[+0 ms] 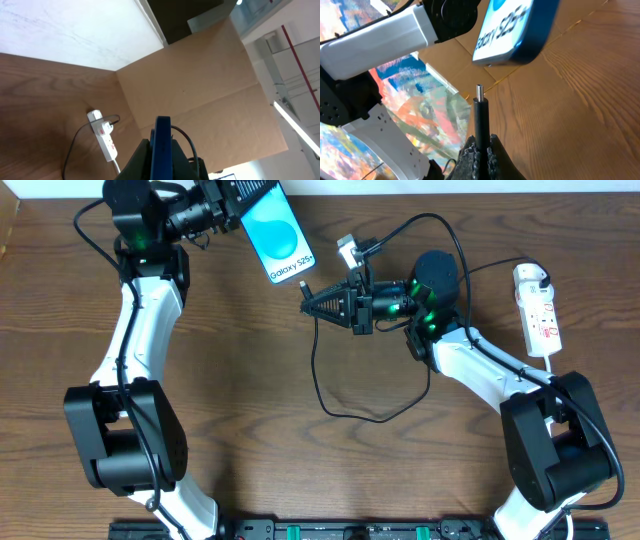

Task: Plug charger to phone and switch on socket
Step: 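Lower the phone with the left gripper onto the upright plug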

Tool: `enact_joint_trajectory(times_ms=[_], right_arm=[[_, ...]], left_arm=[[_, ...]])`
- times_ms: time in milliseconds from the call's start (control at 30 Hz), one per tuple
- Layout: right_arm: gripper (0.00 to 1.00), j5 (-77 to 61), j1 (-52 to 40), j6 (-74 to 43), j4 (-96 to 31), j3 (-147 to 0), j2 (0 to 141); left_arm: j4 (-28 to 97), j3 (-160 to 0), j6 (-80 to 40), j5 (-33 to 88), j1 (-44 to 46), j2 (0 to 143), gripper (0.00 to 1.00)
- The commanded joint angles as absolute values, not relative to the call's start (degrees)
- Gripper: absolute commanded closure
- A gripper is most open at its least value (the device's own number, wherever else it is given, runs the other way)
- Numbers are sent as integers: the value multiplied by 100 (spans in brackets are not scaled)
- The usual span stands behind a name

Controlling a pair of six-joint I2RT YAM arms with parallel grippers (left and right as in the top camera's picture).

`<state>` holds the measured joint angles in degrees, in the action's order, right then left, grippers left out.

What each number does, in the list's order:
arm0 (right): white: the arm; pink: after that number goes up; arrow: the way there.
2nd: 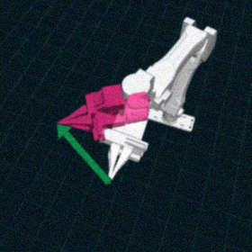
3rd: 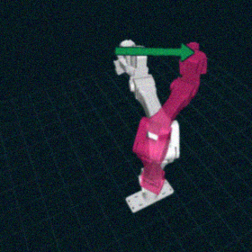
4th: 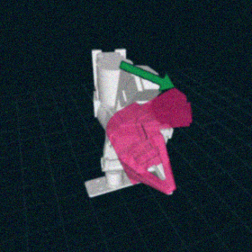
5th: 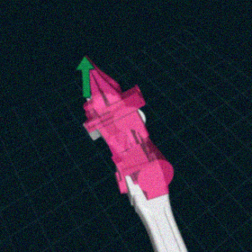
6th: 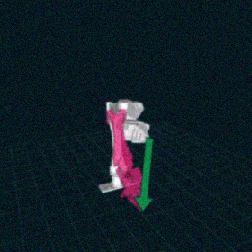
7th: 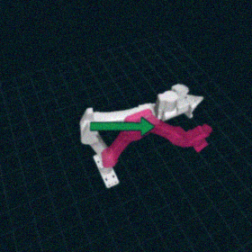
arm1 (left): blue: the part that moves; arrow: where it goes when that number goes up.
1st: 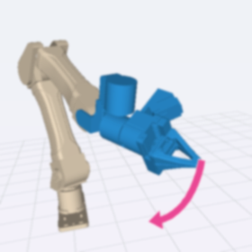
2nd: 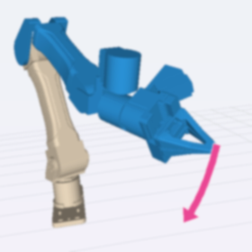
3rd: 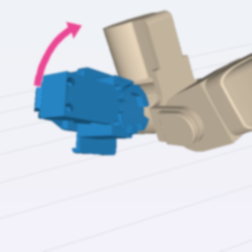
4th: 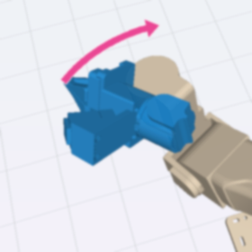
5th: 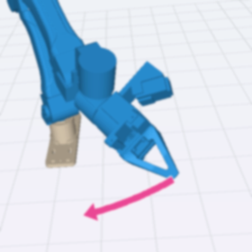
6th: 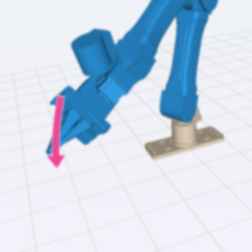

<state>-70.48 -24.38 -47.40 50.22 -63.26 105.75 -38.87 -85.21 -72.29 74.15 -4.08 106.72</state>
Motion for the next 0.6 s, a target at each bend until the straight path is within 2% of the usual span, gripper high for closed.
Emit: enact_joint_trajectory(times_ms=[0, 567], right_arm=[[99, -6932, -2399, -4847, 5039, -6370, 10575], [99, -6930, -2392, -4882, 5039, -6370, 10575]], left_arm=[[-3955, -8593, -7179, 7585, -388, 10597, 93], [-3953, -8593, -7157, 7588, -244, 10600, 93]])
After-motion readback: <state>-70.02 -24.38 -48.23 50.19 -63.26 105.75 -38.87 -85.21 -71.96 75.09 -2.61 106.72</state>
